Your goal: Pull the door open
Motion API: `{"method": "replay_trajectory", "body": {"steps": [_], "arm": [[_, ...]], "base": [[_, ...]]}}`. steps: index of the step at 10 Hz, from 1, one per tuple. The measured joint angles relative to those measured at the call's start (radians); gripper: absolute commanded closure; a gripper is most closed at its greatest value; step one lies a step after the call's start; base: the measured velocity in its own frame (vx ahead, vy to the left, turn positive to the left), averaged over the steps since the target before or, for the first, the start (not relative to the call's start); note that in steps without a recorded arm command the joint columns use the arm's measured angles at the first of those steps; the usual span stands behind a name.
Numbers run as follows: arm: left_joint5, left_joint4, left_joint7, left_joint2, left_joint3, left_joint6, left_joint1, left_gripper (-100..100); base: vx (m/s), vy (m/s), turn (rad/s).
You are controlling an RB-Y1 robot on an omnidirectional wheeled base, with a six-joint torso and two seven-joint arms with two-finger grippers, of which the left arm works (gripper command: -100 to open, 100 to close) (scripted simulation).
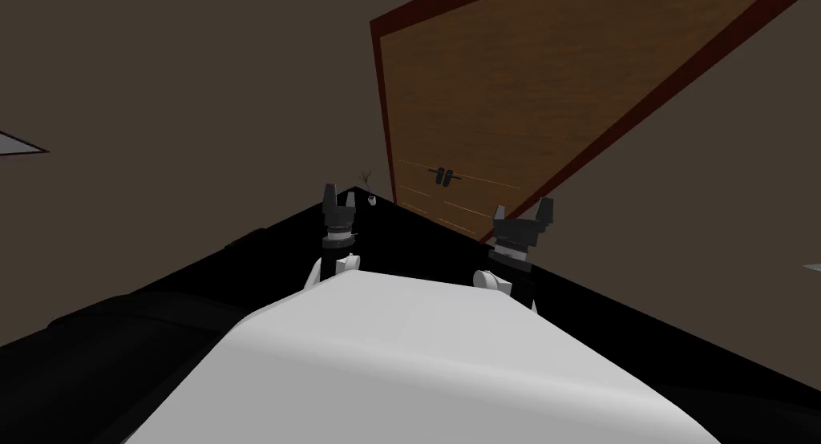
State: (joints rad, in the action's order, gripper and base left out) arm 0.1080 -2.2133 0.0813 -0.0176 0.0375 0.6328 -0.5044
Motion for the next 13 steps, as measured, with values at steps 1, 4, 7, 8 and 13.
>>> {"method": "replay_trajectory", "body": {"steps": [1,4,7,8,13], "arm": [[-0.003,0.022,0.003,-0.007,0.0,0.0,0.01,-100],[-0.01,0.089,0.014,-0.029,-0.003,-0.02,0.056,-100],[-0.021,0.157,0.028,-0.053,-0.005,-0.036,0.091,-100],[-0.024,0.176,0.034,-0.059,-0.006,-0.036,0.096,-100],[-0.032,0.263,0.048,-0.082,-0.015,-0.066,0.153,-100]], "base": [[0.192,-0.02,-0.1],[0.172,-0.018,-0.081],[0.156,-0.036,-0.078],[0.115,-0.013,-0.043],[0.093,-0.028,-0.062]]}}
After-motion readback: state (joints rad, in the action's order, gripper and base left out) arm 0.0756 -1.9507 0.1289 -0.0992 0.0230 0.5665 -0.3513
